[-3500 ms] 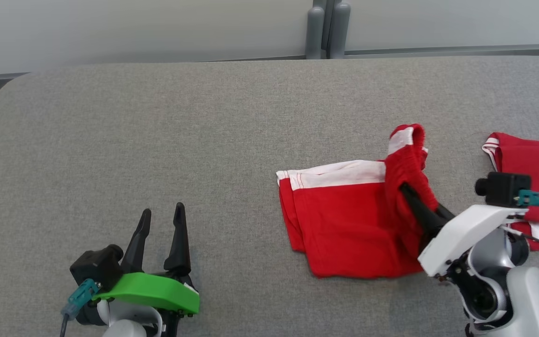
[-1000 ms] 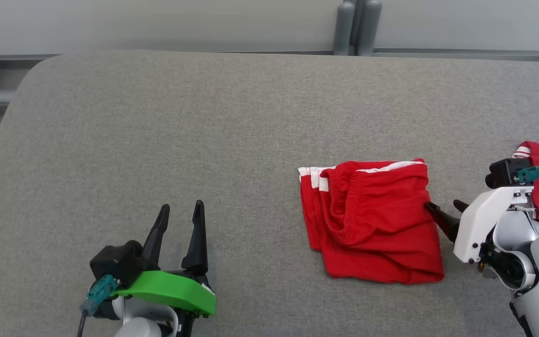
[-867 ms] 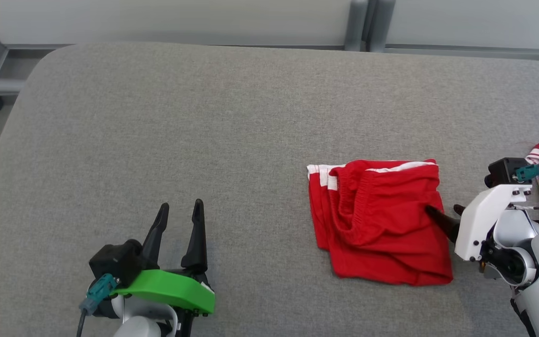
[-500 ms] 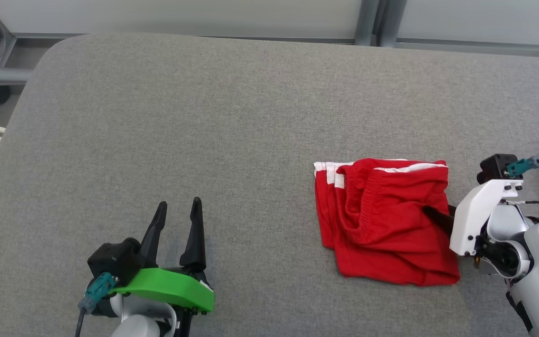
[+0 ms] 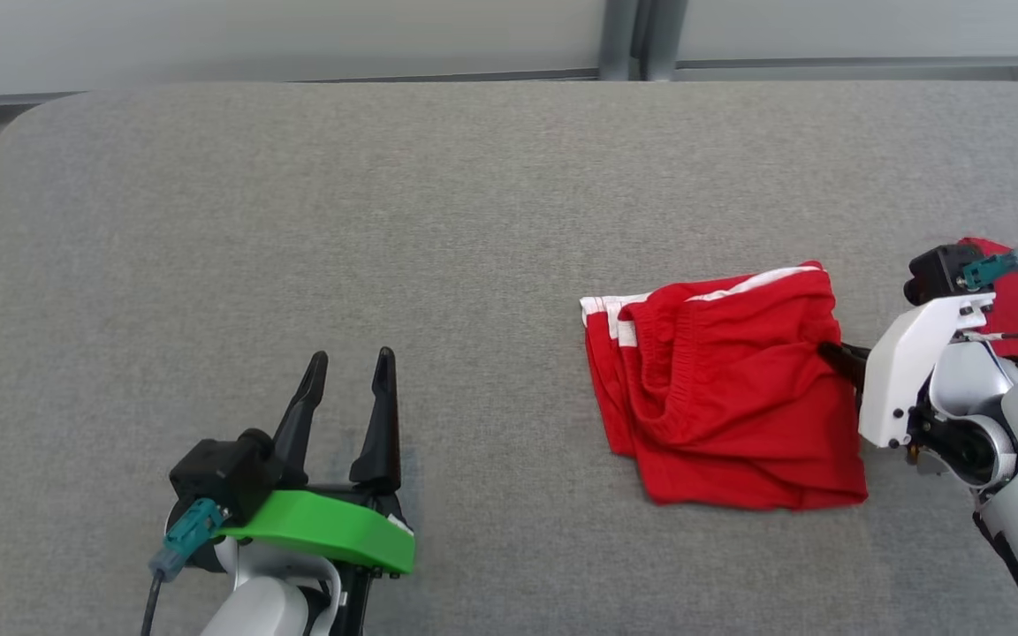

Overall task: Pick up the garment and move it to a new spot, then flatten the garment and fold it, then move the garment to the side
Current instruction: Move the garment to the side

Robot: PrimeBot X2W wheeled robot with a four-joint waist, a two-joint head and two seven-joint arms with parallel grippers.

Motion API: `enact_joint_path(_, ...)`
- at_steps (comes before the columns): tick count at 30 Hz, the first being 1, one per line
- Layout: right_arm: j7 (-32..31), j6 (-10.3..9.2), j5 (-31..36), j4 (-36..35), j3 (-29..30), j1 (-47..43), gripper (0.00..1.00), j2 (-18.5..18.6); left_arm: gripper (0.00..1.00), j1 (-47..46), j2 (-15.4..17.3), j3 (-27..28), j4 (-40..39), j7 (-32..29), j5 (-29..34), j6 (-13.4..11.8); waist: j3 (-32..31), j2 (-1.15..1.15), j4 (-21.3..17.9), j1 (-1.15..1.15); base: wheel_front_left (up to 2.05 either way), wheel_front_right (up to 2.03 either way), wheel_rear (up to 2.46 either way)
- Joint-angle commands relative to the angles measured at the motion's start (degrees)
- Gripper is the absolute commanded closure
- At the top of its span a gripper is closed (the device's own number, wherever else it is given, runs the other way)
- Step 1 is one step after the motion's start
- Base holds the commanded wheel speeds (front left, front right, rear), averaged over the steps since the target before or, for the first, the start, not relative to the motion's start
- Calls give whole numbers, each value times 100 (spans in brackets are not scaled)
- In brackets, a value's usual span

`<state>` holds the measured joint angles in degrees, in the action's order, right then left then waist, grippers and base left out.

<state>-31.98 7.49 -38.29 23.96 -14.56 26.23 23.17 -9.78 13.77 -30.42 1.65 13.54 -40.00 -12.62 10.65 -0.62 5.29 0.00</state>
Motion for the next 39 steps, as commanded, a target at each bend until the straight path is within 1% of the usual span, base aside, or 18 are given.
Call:
enact_joint_path(1,-34,1,-33,-62,-38,97,100,73,0,-98,30,-12,-43,-9,39,2,22,62,-383,0,0,0,0)
enact_joint_path(5,-169,1,-6,-260,-120,269,100,262,0,-180,16,-70,-97,-38,86,14,75,62,-888,0,0,0,0)
enact_joint_path(11,-335,1,66,-475,-126,548,100,425,0,-303,2,-157,-126,-74,160,32,189,62,-1619,0,0,0,0)
enact_joint_path(13,-382,1,91,-505,-111,617,100,430,0,-326,0,-176,-118,-84,166,45,213,62,-1813,0,0,0,0)
enact_joint_path(18,-437,1,197,-549,-71,785,100,423,0,-407,-25,-216,-104,-105,152,90,245,62,-2133,0,0,0,0)
enact_joint_path(21,-458,1,254,-565,-91,878,100,390,0,-429,-40,-241,-86,-106,159,99,261,62,-2232,0,0,0,0)
enact_joint_path(25,-459,1,323,-556,-122,987,100,282,0,-452,-62,-285,-42,-102,164,123,262,62,-2260,0,0,0,0)
enact_joint_path(30,-373,1,326,-506,-177,977,100,197,0,-422,-64,-319,28,-106,130,130,193,62,-2144,0,0,0,0)
enact_joint_path(39,-258,1,275,-484,-156,1107,100,235,0,-235,8,-242,-6,-69,82,38,-12,62,-1987,0,0,0,0)
